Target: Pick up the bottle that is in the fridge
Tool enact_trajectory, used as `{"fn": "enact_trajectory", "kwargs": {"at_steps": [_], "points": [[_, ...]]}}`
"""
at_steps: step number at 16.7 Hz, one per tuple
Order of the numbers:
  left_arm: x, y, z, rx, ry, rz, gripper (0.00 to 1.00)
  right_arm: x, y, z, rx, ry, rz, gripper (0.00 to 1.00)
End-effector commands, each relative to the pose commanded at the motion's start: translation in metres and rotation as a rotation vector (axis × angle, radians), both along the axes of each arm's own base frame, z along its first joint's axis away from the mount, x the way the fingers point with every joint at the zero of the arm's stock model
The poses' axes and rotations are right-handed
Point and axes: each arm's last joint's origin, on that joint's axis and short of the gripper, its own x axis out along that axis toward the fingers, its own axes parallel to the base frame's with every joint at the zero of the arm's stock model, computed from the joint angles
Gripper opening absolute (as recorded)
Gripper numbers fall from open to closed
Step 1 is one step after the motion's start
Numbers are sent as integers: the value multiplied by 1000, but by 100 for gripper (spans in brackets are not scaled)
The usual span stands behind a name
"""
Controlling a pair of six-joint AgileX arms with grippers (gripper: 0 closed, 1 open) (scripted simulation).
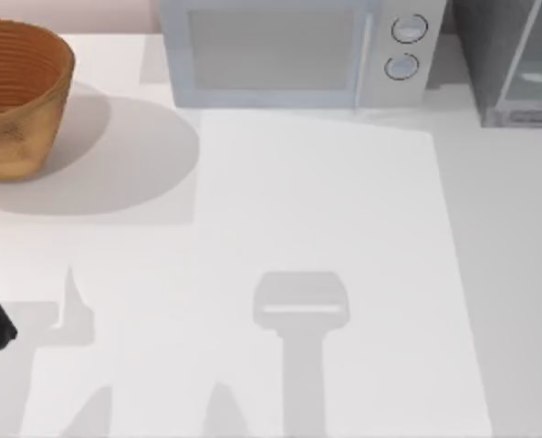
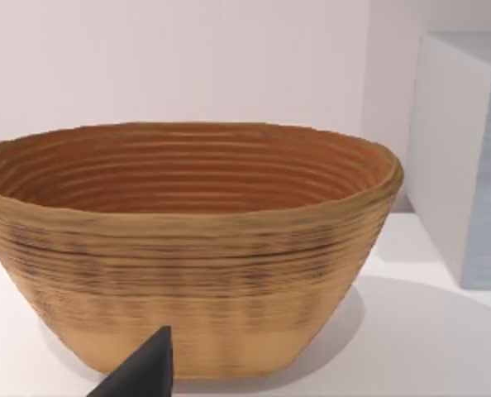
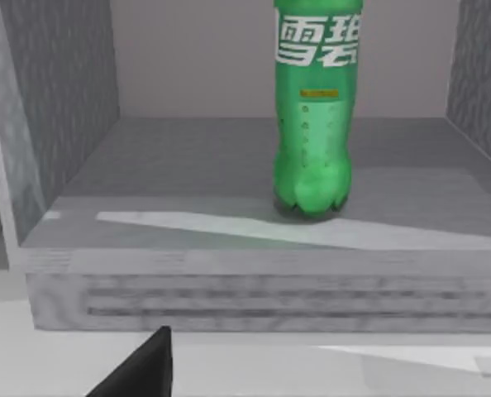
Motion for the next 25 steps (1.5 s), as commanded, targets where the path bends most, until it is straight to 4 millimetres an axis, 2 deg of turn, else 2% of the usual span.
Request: {"fn": "enact_trajectory", "kwargs": {"at_steps": [4, 7, 13, 16, 19, 21, 25], "points": [[0, 0, 0, 0, 0, 0, 100, 3, 0, -1, 2, 6, 2, 100], [0, 0, 0, 0, 0, 0, 100, 26, -7, -3, 2, 12, -5, 100], [0, 0, 0, 0, 0, 0, 100, 116, -18, -2, -5, 10, -12, 100], [0, 0, 0, 0, 0, 0, 100, 165, -15, 3, -9, 0, -11, 100], [0, 0, 0, 0, 0, 0, 100, 198, -7, 7, -9, 3, -10, 100], [0, 0, 0, 0, 0, 0, 100, 207, -3, 9, -8, 6, -10, 100], [0, 0, 0, 0, 0, 0, 100, 207, -5, 11, -9, 2, -13, 100]]}}
